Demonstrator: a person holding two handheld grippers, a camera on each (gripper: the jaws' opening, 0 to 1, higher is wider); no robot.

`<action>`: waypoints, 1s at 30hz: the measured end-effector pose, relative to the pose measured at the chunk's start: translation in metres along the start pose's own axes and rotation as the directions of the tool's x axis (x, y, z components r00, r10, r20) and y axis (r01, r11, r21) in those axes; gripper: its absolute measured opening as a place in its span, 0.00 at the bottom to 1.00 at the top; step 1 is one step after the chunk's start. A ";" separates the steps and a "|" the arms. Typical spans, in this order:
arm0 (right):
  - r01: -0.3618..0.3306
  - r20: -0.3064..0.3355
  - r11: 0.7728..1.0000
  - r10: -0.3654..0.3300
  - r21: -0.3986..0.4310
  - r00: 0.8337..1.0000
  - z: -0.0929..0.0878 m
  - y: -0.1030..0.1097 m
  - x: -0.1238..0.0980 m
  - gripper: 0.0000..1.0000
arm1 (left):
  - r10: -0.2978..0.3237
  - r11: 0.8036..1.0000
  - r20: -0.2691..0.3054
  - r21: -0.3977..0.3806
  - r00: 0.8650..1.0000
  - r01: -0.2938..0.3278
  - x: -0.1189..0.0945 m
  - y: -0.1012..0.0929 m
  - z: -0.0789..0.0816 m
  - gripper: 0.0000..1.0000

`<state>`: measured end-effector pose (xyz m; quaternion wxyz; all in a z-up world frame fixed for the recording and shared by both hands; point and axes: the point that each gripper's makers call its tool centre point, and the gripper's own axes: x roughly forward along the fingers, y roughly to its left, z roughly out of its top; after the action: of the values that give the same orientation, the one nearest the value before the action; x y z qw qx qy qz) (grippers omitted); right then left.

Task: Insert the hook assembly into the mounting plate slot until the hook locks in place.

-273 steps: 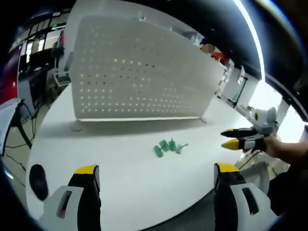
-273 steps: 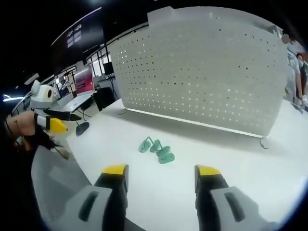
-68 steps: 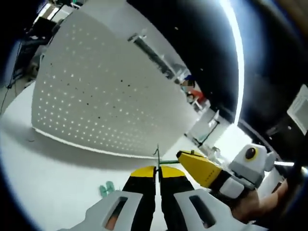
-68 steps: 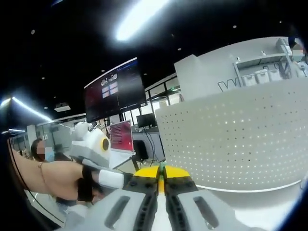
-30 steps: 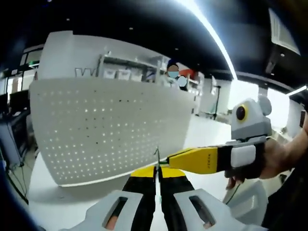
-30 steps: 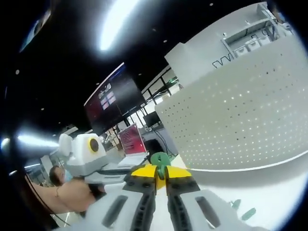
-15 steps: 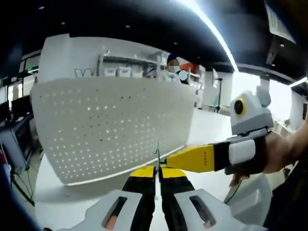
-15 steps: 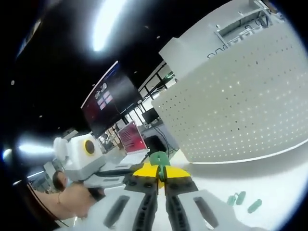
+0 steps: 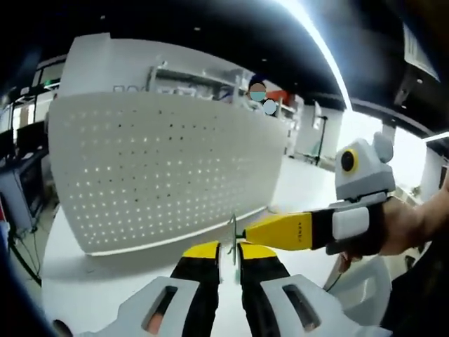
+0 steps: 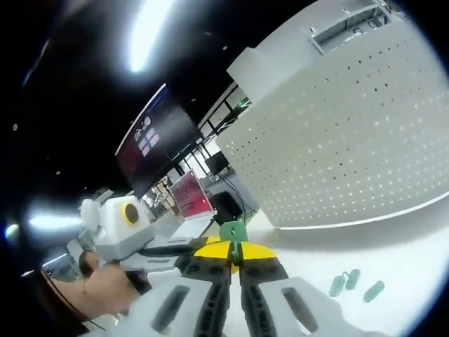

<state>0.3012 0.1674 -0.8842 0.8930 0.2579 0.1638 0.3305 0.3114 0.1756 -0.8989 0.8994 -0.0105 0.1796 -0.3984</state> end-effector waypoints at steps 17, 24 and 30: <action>0.116 0.094 0.986 -0.104 -0.124 0.990 0.030 -0.024 0.000 0.00 | 0.021 0.998 -0.010 -0.051 1.000 -0.021 -0.007 0.010 -0.012 0.32; 0.265 0.266 0.935 -0.200 -0.238 0.943 0.062 -0.033 -0.006 0.00 | 0.053 0.997 -0.010 -0.052 0.999 -0.053 -0.010 0.019 -0.018 0.42; 0.332 0.301 0.909 -0.252 -0.252 0.920 0.073 -0.051 0.000 0.00 | 0.079 0.995 -0.018 -0.052 0.997 -0.080 -0.011 0.026 -0.025 0.53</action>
<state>0.3609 0.1090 -0.8542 0.9748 0.1342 0.0299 0.1759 0.3150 0.2041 -0.9228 0.9125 -0.0241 0.1974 -0.3575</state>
